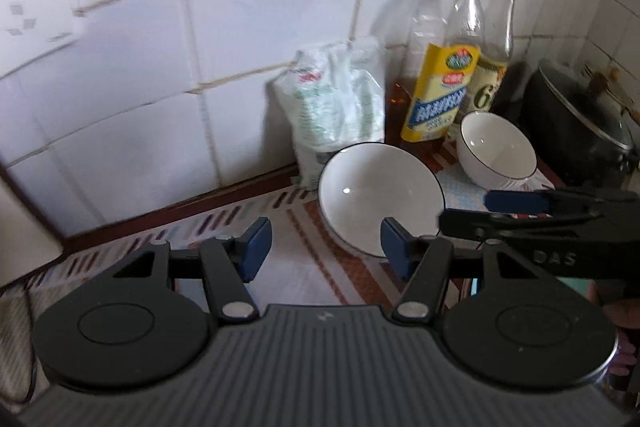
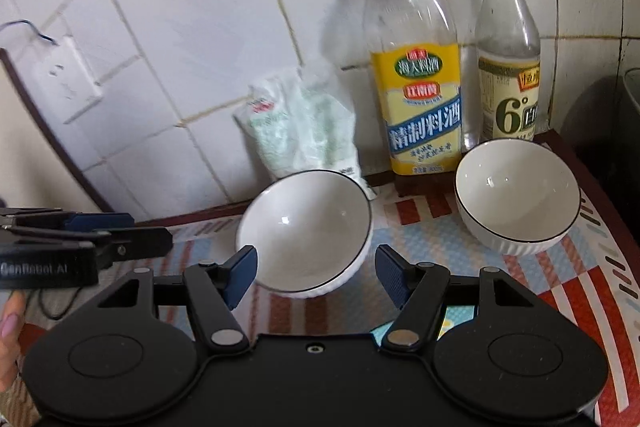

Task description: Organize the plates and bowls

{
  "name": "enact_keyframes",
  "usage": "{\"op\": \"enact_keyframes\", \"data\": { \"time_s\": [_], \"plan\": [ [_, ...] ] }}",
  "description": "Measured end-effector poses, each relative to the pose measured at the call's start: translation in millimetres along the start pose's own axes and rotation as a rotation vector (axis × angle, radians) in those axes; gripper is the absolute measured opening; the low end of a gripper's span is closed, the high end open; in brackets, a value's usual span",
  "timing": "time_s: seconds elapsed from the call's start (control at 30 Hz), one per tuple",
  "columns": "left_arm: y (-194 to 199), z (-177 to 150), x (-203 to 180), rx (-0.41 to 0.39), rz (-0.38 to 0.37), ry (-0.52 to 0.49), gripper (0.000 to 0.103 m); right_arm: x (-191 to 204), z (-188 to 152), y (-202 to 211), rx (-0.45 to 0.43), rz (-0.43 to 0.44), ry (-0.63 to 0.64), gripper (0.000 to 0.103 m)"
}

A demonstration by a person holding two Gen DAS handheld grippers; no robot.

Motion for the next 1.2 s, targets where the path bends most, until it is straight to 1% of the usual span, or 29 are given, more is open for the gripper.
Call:
{"op": "enact_keyframes", "data": {
  "time_s": [0.13,0.17,0.23,0.3,0.37,0.43,0.5,0.53,0.63,0.73,0.77,0.83,0.97,1.07,1.2],
  "plan": [
    [-32,2,-5,0.031,-0.010,-0.061,0.055,-10,0,-24,0.030,-0.025,-0.067,0.068],
    [-41,2,-4,0.047,-0.014,-0.063,0.053,-13,0,-31,0.043,-0.027,-0.092,0.065],
    [-55,0,1,0.087,-0.026,-0.045,0.046,-16,0,-44,0.066,-0.033,-0.137,0.061],
    [-66,-1,5,0.120,-0.038,-0.020,0.042,-17,-1,-53,0.083,-0.036,-0.161,0.050],
    [-76,-4,7,0.149,-0.052,-0.003,0.034,-18,-3,-61,0.102,-0.052,-0.178,0.043],
    [-83,-6,6,0.170,-0.063,-0.006,0.024,-19,-5,-66,0.115,-0.084,-0.186,0.035],
    [-86,-8,5,0.180,-0.080,0.010,0.019,-22,-6,-68,0.121,-0.107,-0.191,0.022],
    [-89,-9,6,0.184,-0.075,0.025,0.018,-24,-7,-69,0.129,-0.112,-0.200,0.019],
    [-94,-10,6,0.199,-0.051,0.051,0.017,-30,-8,-72,0.130,-0.093,-0.265,0.018],
    [-96,-11,5,0.217,-0.004,0.054,0.014,-26,-7,-72,0.135,-0.103,-0.260,0.018],
    [-96,-12,3,0.227,-0.003,0.050,0.014,-24,-7,-70,0.137,-0.111,-0.254,0.018],
    [-91,-13,-1,0.241,-0.031,0.060,0.014,-25,-5,-64,0.134,-0.124,-0.262,0.018],
    [-67,-12,-6,0.224,-0.034,0.046,0.014,-24,-7,-46,0.144,-0.065,-0.297,0.018],
    [-46,-11,-13,0.226,-0.018,0.034,0.014,-17,-10,-29,0.144,-0.046,-0.285,0.018],
    [-12,-10,-21,0.214,-0.016,0.051,0.014,-6,-15,-2,0.149,-0.011,-0.272,0.019]
  ]
}}
Point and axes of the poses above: each gripper's, at about its wrist camera, not at the fingertips, and y roughly against the way its jaws point, x to its left, z to its top, the point moved 10 cm from there along -y, roughly the way its jaws point, and after that the axes turned 2 degrees about y, right-handed, at the moved point
